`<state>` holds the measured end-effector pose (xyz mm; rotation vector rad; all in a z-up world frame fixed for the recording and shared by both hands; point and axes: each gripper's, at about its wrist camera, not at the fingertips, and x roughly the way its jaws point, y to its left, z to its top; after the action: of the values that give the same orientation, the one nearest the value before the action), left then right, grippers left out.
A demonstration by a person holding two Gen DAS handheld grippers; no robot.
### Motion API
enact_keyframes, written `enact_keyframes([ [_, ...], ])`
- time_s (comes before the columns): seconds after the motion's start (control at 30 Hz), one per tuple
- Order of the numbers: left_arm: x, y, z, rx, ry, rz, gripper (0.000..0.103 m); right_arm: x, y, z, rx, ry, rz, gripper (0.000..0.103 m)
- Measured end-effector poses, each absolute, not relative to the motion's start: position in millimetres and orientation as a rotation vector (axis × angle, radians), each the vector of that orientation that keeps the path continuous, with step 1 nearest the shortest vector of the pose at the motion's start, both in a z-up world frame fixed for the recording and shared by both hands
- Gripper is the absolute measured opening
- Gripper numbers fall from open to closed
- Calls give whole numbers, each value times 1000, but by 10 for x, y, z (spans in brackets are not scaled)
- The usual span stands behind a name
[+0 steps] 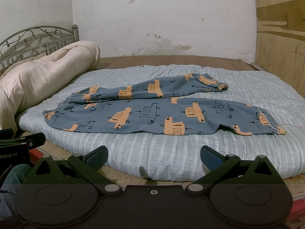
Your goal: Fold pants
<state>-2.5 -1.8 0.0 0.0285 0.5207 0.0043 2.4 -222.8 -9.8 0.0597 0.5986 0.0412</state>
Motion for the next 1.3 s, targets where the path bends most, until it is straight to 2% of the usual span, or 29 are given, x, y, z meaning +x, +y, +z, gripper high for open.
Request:
enact_keyframes([
  [0.93, 0, 7, -64, 33, 542, 7, 102, 40, -2209, -138, 58, 586, 72, 102],
  [1.3, 240, 45, -124, 30, 594, -35, 102, 137, -2251, -192, 115, 566, 161, 102],
])
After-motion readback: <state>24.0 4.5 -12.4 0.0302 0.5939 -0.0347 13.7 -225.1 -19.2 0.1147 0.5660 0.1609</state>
